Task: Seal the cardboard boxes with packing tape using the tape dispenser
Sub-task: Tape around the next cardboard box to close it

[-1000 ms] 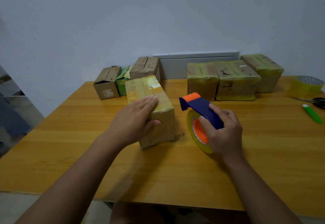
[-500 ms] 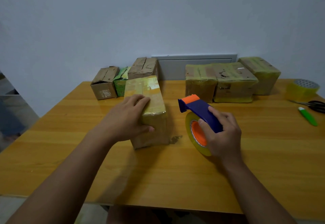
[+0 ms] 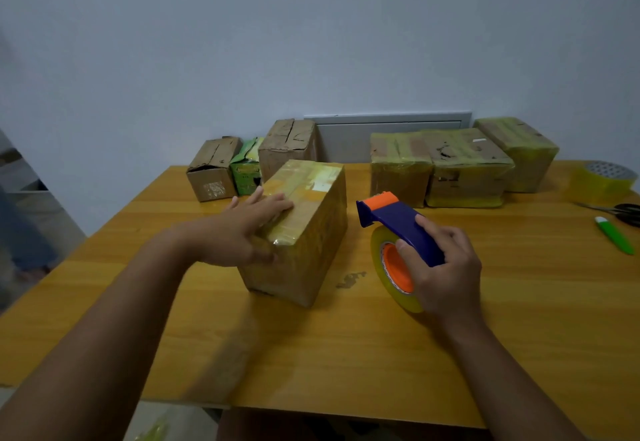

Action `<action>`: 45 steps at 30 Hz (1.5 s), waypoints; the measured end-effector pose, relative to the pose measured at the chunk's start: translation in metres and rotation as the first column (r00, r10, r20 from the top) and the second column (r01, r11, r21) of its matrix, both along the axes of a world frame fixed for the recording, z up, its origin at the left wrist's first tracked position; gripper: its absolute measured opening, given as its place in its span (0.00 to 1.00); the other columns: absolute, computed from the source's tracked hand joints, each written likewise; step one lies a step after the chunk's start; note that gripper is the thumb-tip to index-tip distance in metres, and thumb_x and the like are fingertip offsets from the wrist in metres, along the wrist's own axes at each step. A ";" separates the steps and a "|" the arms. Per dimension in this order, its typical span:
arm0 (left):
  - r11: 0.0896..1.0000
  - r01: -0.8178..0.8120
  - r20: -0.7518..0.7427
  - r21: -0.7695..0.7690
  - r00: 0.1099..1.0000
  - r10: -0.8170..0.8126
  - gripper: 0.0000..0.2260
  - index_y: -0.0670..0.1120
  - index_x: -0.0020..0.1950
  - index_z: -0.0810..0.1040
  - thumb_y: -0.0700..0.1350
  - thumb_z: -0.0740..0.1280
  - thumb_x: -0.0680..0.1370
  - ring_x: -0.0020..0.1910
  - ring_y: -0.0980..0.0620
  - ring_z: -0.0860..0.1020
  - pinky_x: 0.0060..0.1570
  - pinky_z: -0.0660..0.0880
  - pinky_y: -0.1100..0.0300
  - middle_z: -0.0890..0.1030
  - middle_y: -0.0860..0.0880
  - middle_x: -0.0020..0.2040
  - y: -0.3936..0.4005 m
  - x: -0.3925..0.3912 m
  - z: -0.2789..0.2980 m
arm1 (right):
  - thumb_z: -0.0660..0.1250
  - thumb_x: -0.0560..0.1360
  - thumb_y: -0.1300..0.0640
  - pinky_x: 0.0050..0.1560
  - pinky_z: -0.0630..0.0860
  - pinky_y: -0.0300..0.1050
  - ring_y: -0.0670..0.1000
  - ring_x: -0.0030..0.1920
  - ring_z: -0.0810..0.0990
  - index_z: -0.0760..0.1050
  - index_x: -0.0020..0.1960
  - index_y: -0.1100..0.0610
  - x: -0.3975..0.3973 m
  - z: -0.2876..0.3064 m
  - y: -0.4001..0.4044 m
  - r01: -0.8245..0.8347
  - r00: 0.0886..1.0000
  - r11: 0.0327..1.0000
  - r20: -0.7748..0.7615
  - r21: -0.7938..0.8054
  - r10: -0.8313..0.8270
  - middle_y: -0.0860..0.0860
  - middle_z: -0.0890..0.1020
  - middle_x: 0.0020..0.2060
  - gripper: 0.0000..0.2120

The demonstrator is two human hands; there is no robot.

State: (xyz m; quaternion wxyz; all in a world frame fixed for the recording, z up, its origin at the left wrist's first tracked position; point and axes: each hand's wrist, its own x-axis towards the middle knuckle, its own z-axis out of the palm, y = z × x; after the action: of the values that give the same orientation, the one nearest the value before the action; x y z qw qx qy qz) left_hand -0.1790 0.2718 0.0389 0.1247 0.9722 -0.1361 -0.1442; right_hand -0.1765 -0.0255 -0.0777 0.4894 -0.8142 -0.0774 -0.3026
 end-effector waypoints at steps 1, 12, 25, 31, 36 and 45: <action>0.998 -0.041 -0.104 -0.039 0.994 0.037 0.43 0.63 0.77 0.49 0.65 0.70 0.70 0.76 0.57 0.37 0.73 0.37 0.48 0.43 0.63 0.78 0.001 -0.002 0.007 | 0.74 0.72 0.55 0.40 0.70 0.31 0.49 0.53 0.74 0.73 0.68 0.56 0.000 0.000 0.000 0.000 1.000 1.000 0.000 -0.001 0.000 0.52 0.72 0.58 0.26; 0.973 -0.188 0.282 0.134 0.949 0.145 0.25 0.54 0.77 0.57 0.49 0.61 0.81 0.71 0.47 0.65 0.65 0.69 0.51 0.63 0.48 0.76 -0.039 -0.001 -0.004 | 0.75 0.72 0.53 0.39 0.69 0.29 0.49 0.51 0.74 0.74 0.67 0.57 -0.002 -0.003 -0.001 0.015 1.000 1.000 0.027 -0.011 -0.015 0.53 0.73 0.56 0.26; 0.982 -0.185 0.486 0.046 0.863 0.140 0.33 0.57 0.77 0.59 0.71 0.52 0.75 0.75 0.51 0.60 0.72 0.59 0.47 0.61 0.54 0.77 -0.060 0.008 -0.033 | 0.70 0.70 0.48 0.41 0.71 0.22 0.39 0.48 0.73 0.75 0.67 0.58 -0.005 -0.002 -0.001 0.011 0.999 0.999 0.042 0.038 -0.013 0.50 0.71 0.54 0.28; 0.957 -0.226 0.618 0.180 0.783 0.069 0.26 0.58 0.73 0.63 0.67 0.51 0.78 0.69 0.48 0.67 0.64 0.66 0.48 0.69 0.53 0.71 -0.063 0.015 -0.043 | 0.70 0.70 0.48 0.42 0.71 0.23 0.39 0.50 0.73 0.74 0.67 0.57 -0.005 0.001 -0.001 0.002 0.999 1.000 0.052 0.032 -0.004 0.49 0.71 0.55 0.28; 0.917 -0.258 0.612 0.304 0.791 0.020 0.25 0.53 0.72 0.64 0.64 0.48 0.80 0.63 0.46 0.73 0.55 0.72 0.50 0.74 0.49 0.67 -0.079 0.014 -0.037 | 0.72 0.70 0.46 0.41 0.71 0.22 0.42 0.49 0.74 0.74 0.67 0.57 -0.002 0.000 -0.003 -0.005 0.999 0.998 0.032 0.064 0.003 0.50 0.72 0.55 0.29; 0.977 -0.161 0.463 0.141 0.883 0.079 0.36 0.54 0.77 0.59 0.72 0.47 0.74 0.77 0.49 0.55 0.74 0.53 0.48 0.60 0.52 0.78 -0.065 0.001 -0.034 | 0.71 0.67 0.47 0.41 0.74 0.27 0.39 0.50 0.77 0.77 0.63 0.53 -0.001 0.003 -0.021 -0.015 0.999 0.956 -0.031 0.294 0.025 0.50 0.77 0.55 0.26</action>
State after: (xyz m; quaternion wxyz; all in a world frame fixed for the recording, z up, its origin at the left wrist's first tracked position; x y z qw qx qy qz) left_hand -0.1782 0.2065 0.0047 0.0122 0.9926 -0.0876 0.0838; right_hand -0.1776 -0.0460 -0.0743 0.6092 -0.7368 -0.0314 -0.2917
